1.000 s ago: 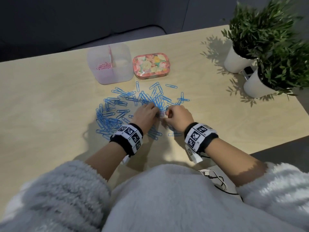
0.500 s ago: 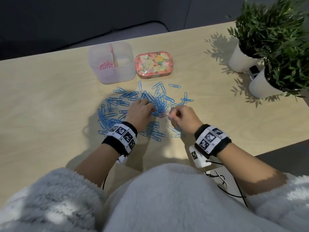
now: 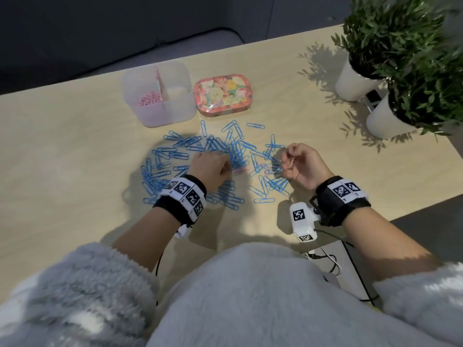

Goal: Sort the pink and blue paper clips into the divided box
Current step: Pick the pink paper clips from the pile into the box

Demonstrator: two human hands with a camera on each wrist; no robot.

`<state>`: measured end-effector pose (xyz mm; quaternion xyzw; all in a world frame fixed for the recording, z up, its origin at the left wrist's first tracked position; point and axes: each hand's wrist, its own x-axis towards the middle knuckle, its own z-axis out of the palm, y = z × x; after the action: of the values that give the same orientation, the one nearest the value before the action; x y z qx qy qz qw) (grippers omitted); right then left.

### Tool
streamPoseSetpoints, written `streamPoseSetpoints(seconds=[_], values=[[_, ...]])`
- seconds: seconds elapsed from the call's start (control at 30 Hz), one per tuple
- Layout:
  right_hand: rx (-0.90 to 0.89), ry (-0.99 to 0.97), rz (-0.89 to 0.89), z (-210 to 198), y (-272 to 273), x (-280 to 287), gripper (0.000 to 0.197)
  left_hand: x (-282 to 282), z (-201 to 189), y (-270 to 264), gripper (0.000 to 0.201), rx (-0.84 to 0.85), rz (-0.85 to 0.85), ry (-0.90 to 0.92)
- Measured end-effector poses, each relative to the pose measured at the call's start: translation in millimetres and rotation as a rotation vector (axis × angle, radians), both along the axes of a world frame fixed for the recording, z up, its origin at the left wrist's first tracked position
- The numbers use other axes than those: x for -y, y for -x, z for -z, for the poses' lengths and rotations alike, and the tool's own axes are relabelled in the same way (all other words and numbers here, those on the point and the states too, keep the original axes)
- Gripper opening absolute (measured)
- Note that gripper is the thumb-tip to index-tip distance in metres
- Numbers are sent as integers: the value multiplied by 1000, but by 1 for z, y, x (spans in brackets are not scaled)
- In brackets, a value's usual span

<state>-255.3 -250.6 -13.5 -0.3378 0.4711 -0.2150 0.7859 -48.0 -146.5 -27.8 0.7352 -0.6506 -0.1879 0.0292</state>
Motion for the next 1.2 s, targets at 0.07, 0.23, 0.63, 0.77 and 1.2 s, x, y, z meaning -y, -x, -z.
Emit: streamPoseSetpoints(seconds=[0.07, 0.23, 0.63, 0.77, 1.2], values=[[82, -45, 57, -1, -2, 1, 14, 2, 2, 9, 25, 22, 47, 21], [-38, 5, 35, 4, -6, 9, 26, 9, 9, 24, 25, 30, 95, 66], [-592, 836, -583, 24, -21, -4, 29, 8, 14, 23, 15, -48, 163, -21], [-537, 779, -505, 22, -15, -3, 23, 8, 12, 26, 18, 6, 196, -21], [-753, 763, -437, 16, -1, 22, 27, -2, 6, -4, 16, -616, -269, -15]])
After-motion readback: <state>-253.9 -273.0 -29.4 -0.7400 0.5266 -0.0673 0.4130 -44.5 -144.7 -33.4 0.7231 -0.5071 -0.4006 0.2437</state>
